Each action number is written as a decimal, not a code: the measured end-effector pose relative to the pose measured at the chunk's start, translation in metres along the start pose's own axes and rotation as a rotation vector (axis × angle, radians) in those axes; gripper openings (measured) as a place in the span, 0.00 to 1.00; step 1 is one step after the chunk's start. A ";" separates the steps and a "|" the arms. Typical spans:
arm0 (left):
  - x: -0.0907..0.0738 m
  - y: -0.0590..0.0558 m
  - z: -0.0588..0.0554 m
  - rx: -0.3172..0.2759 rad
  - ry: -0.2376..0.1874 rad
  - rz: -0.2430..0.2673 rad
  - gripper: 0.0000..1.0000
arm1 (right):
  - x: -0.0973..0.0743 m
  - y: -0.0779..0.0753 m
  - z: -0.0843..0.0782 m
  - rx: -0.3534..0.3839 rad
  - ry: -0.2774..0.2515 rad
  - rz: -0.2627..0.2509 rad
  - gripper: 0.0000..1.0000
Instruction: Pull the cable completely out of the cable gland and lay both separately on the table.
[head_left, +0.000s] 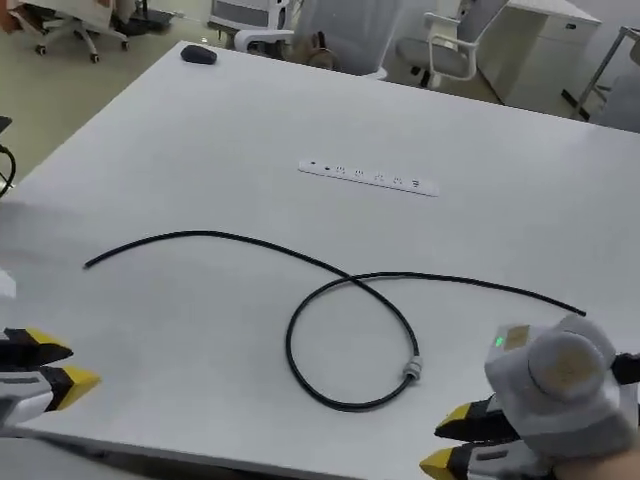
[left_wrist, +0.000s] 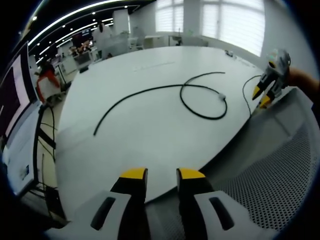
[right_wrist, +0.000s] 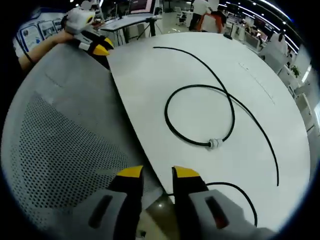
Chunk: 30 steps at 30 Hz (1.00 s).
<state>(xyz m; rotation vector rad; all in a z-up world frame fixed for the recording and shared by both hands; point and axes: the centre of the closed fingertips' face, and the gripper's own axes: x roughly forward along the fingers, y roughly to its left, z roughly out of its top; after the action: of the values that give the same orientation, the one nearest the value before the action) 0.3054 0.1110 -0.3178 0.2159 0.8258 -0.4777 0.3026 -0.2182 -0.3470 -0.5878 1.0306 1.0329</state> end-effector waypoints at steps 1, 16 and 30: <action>0.000 0.000 -0.001 -0.003 0.004 -0.001 0.24 | 0.004 -0.005 0.001 -0.009 0.002 0.015 0.23; 0.002 0.004 -0.003 -0.019 0.018 0.017 0.22 | 0.062 -0.108 0.004 -0.062 0.048 -0.026 0.25; -0.001 0.009 0.003 -0.034 -0.025 0.036 0.19 | 0.074 -0.104 0.017 0.023 0.031 0.005 0.21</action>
<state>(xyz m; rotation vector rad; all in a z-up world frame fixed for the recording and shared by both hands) 0.3112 0.1185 -0.3152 0.1931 0.8038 -0.4318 0.4132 -0.2186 -0.4126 -0.5838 1.0707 1.0180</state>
